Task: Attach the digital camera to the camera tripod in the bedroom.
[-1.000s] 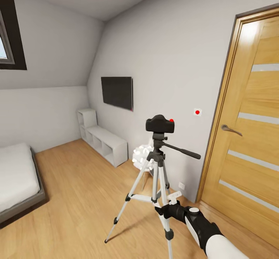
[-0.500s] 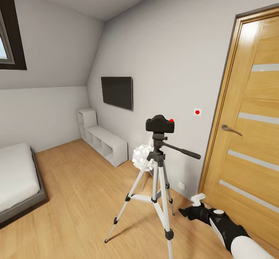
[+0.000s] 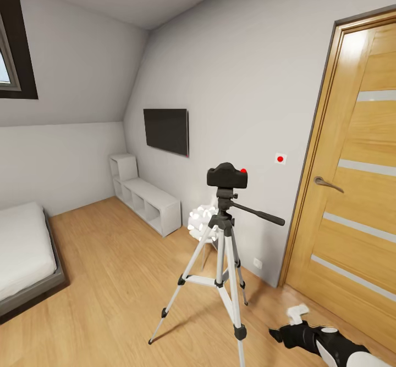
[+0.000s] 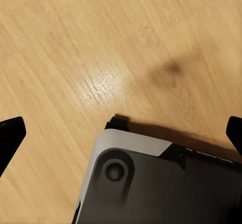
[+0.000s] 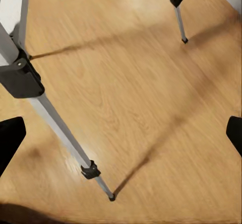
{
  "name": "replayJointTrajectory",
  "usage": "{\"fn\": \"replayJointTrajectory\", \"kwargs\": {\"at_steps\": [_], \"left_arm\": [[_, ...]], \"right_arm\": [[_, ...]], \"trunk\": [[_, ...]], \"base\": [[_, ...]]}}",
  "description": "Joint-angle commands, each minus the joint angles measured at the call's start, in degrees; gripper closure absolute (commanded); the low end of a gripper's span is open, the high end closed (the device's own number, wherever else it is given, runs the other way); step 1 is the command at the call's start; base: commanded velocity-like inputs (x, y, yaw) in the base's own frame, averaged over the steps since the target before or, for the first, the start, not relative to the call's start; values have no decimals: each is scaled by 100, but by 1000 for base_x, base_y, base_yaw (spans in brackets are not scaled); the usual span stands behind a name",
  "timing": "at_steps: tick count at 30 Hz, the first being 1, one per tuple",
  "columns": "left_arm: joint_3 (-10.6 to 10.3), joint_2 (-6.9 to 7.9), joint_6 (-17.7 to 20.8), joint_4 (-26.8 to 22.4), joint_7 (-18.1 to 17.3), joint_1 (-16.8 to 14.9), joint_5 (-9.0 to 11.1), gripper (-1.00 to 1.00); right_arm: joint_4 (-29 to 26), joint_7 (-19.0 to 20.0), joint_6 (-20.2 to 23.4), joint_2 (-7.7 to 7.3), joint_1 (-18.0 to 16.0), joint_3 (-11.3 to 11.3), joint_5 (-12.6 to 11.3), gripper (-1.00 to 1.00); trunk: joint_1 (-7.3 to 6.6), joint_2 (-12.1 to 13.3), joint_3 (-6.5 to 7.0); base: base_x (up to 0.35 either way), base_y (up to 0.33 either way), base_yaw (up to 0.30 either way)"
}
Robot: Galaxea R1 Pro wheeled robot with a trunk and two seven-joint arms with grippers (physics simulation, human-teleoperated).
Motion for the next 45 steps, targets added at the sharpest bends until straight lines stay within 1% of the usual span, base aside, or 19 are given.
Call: {"fn": "replayJointTrajectory", "kwargs": {"at_steps": [1, 4, 5, 6, 7, 8, 9, 11, 12, 14, 15, 17, 18, 19, 22, 25, 26, 27, 45], "left_arm": [[-48, 8, 8, -1, 13, -2, 45, -100], [-48, 11, 8, 0, 13, -2, 45, -100], [-48, -6, 8, 1, 13, -2, 45, -100], [-48, -15, 8, 1, 13, -2, 45, -100], [-48, -19, 8, 2, 13, -2, 45, -100], [-48, -26, 8, 2, 13, 0, 45, -100], [-50, -34, 4, 2, 13, 26, 45, -100], [-52, -39, -1, 2, 13, 65, 45, -100], [-52, -42, -4, 2, 13, 92, 45, -100], [-51, -44, -6, 2, 13, 110, 45, -100], [-50, -46, -9, 2, 13, 138, 45, -100], [-53, -49, -11, -1, 13, 141, 45, -100], [-54, -48, -14, -3, 13, 143, 45, -100], [-56, -34, -18, -13, 13, 147, 24, -100], [-57, -22, -17, -19, 13, 147, 21, -100], [-57, -11, -14, -22, 13, 147, 15, -100], [-60, -8, -16, -26, 13, 147, -2, -100], [-83, 4, -19, -40, 13, 147, -44, -100], [-92, 5, -19, -42, 13, 147, -41, -100]], "right_arm": [[342, -27, -106, -46, -2, -49, 66, -100], [536, -90, -134, -91, -8, -47, 65, -100], [671, -855, -107, -132, 174, -40, 59, -100], [695, -1204, -94, -123, 342, -36, 57, -100], [704, -1378, -96, -116, 440, -35, 55, -100], [716, -1693, -106, -106, 656, -33, 52, -100], [724, -1957, -129, -94, 963, -34, 48, -100], [729, -2144, -151, -66, 1274, -36, 45, -100], [732, -2264, -188, -18, 1529, -37, 44, -100], [734, -2347, -253, 51, 1745, -38, 42, -100], [737, -2481, -549, 364, 2245, -40, 31, -100], [737, -2502, -613, 459, 2344, -43, 27, -100], [737, -2515, -654, 529, 2408, -45, 23, -100], [745, -2535, -729, 728, 2550, -65, 4, -100], [746, -2536, -745, 771, 2582, -70, -55, -100], [746, -2537, -751, 793, 2603, -72, -266, -100], [743, -2538, -751, 798, 2608, -72, -389, -100], [738, -2537, -726, 805, 2616, -63, -650, -100], [730, -2538, -686, 789, 2617, -42, -641, -100]], "trunk": [[2, -4, -2], [2, -4, -2], [2, -4, -2], [2, -4, -2], [2, -4, -2], [2, -4, -2], [2, -4, -2], [2, -4, -2], [2, -4, -2], [2, -4, -2], [2, -4, -2], [2, -4, -2], [2, -4, -2], [2, -4, -2], [2, -4, -2], [2, -4, -2], [2, -4, -2], [2, -4, -2], [2, -4, -2]], "base": [[0, 0, 0], [0, 0, 0], [0, 0, 0], [0, 0, 0], [0, 0, 0], [0, 0, 0], [0, 0, 0], [0, 0, 0], [0, 0, 0], [0, 0, 0], [0, 0, 0], [0, 0, 0], [0, 0, 0], [0, 0, 0], [0, 0, 0], [0, 0, 0], [0, 0, 0], [0, 0, 0], [0, 0, 0]]}}
